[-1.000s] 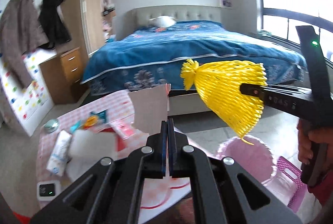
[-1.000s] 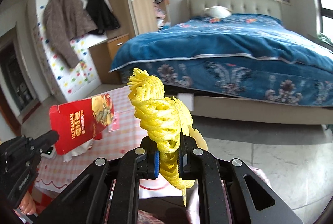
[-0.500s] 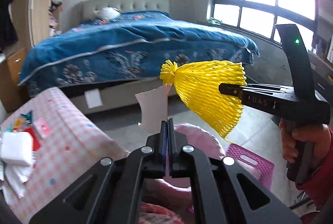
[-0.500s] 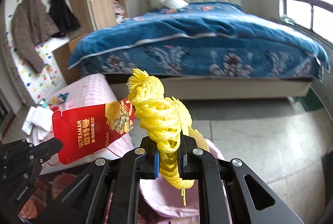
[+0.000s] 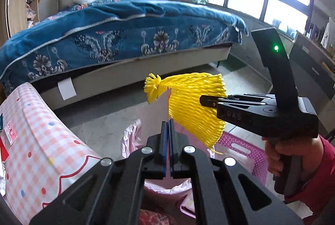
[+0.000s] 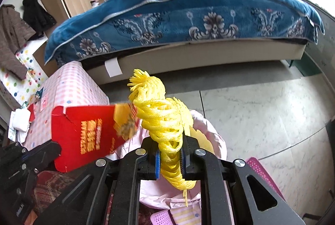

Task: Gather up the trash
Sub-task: 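Carry both items to the pink trash bin and release them, then return to the table and grasp the white foam block with the right gripper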

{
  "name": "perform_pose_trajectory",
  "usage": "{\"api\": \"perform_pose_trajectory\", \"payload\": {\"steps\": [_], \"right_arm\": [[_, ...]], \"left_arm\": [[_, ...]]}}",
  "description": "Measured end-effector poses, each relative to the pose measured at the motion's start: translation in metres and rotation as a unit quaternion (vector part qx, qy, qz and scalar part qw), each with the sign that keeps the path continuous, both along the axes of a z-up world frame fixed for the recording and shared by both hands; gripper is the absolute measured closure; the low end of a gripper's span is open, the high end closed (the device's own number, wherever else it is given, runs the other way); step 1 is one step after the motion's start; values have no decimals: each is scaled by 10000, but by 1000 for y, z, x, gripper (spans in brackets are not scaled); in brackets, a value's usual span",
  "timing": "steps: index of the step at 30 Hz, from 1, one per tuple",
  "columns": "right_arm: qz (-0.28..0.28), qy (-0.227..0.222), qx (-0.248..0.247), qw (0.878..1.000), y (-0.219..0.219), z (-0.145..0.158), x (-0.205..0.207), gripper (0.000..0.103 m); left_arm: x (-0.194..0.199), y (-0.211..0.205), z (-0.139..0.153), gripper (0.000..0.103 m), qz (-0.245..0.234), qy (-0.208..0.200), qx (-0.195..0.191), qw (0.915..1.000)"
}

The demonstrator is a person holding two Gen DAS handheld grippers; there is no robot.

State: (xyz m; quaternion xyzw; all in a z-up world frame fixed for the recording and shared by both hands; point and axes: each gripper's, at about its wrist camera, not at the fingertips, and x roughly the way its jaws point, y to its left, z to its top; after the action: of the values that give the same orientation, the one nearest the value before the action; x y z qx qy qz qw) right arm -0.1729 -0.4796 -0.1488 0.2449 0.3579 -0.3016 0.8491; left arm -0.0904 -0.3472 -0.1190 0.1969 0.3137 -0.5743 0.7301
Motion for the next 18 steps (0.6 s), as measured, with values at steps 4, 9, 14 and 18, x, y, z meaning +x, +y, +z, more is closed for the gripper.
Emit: {"api": "perform_pose_trajectory", "payload": {"steps": [4, 9, 14, 18], "right_arm": [[-36, 127, 219, 9997, -10, -15, 6, 59], [-50, 51, 205, 9998, -9, -10, 6, 48], [67, -235, -50, 9997, 4, 15, 10, 48], [311, -413, -242, 9984, 20, 37, 20, 49]], "left_arm": [[9, 2, -1, 63, 225, -10, -17, 9997], [28, 20, 5, 61, 673, -68, -20, 9977], [43, 41, 13, 60, 1046, -93, -138, 9944], [50, 61, 23, 60, 1306, -178, -237, 9910]]}}
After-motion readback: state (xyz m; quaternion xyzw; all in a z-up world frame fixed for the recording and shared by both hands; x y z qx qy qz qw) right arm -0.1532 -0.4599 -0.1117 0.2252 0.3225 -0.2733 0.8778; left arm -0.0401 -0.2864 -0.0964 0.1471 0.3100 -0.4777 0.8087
